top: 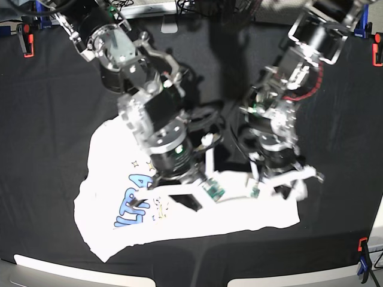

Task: Layout the t-shirt on the table in an organized manner, then fold the t-shirt properly
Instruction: 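Pull the grasped shirt edges apart, left gripper toward its sleeve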

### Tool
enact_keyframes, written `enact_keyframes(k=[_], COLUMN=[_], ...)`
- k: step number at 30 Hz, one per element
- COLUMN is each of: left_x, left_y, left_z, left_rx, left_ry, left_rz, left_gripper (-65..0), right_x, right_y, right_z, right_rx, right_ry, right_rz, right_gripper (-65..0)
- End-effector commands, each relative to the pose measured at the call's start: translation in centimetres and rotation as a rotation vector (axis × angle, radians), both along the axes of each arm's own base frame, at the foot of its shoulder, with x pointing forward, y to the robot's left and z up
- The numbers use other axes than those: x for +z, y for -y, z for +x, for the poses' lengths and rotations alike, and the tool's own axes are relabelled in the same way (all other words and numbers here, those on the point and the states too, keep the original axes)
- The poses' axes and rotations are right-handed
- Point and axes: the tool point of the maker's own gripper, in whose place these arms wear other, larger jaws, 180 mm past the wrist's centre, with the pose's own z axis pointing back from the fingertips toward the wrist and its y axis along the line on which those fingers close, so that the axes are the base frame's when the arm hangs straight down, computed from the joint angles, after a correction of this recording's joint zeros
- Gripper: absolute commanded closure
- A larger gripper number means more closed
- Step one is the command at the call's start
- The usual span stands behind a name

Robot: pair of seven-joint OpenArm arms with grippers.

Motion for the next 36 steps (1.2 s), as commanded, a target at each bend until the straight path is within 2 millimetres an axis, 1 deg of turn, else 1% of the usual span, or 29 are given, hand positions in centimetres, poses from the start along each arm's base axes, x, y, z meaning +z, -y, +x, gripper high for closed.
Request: enact_keyframes(k=[1, 3, 5, 7, 9, 11, 14, 16, 17, 19, 21, 22, 24, 27, 29, 31, 34, 36], left_x=[2.9, 4.2, 4.7, 4.7, 4.4, 3.9, 3.5, 3.1, 3.0, 2.8, 2.8, 2.8, 2.8, 2.7, 2.4, 1.9, 1.3, 1.4], left_y=[-0.3, -1.3, -2.1, -2.8, -3.7, -4.6, -5.5, -5.7, -5.7, -5.7, -5.7, -5.7, -5.7, -5.7, -5.7, -5.6, -5.5, -5.4], left_z=[0.5, 0.2, -0.3, -0.7, -1.3, -1.7, -2.3, -2.6, -2.7, -2.8, -2.8, -2.8, -2.8, -2.8, -2.8, -2.9, -2.9, -2.9], left_rx=[-0.003, 0.009, 0.012, 0.001, -0.004, -0.016, -0.036, -0.048, -0.052, -0.052, -0.053, -0.054, -0.054, -0.055, -0.055, -0.056, -0.059, -0.062], left_ry=[0.089, 0.108, 0.092, 0.074, 0.061, 0.053, 0.046, 0.04, 0.037, 0.032, 0.033, 0.035, 0.034, 0.03, 0.016, -0.003, -0.023, -0.022], left_rz=[0.01, 0.014, 0.035, 0.07, 0.105, 0.145, 0.194, 0.208, 0.211, 0.21, 0.21, 0.211, 0.21, 0.204, 0.18, 0.149, 0.113, 0.112], left_gripper=[0.0, 0.0, 0.0, 0.0, 0.0, 0.0, 0.0, 0.0, 0.0, 0.0, 0.0, 0.0, 0.0, 0.0, 0.0, 0.0, 0.0, 0.0], right_x=[2.0, 2.0, 1.4, 0.5, -0.5, -1.4, -3.1, -4.4, -4.9, -6.1, -7.8, -8.7, -10.2, -12.3, -13.8, -15.1, -16.2, -16.4], right_y=[0.5, 0.9, 0.7, -0.2, -1.3, -1.9, -1.7, -1.4, -1.6, -2.3, -2.9, -3.0, -3.4, -3.7, -3.1, -1.4, 1.9, 3.5], right_z=[0.7, 0.8, 0.7, 0.1, -0.8, -1.6, -2.4, -3.1, -3.6, -4.9, -6.8, -7.8, -9.6, -12.3, -14.0, -14.8, -14.4, -14.0], right_rx=[-0.019, -0.025, -0.007, 0.046, 0.11, 0.141, 0.131, 0.118, 0.125, 0.163, 0.213, 0.229, 0.249, 0.28, 0.301, 0.284, 0.226, 0.212], right_ry=[0.065, 0.048, 0.011, -0.042, -0.093, -0.132, -0.229, -0.31, -0.336, -0.391, -0.459, -0.491, -0.544, -0.618, -0.66, -0.667, -0.645, -0.619], right_rz=[0.025, 0.05, 0.06, 0.053, 0.057, 0.078, 0.072, 0.058, 0.064, 0.081, 0.054, 0.036, 0.026, -0.004, -0.068, -0.152, -0.273, -0.324], right_gripper=[0.0, 0.0, 0.0, 0.0, 0.0, 0.0, 0.0, 0.0, -2.0, -10.0, -17.2, -19.8, -21.9, -21.9, -21.9, -21.9, -21.8, -21.8])
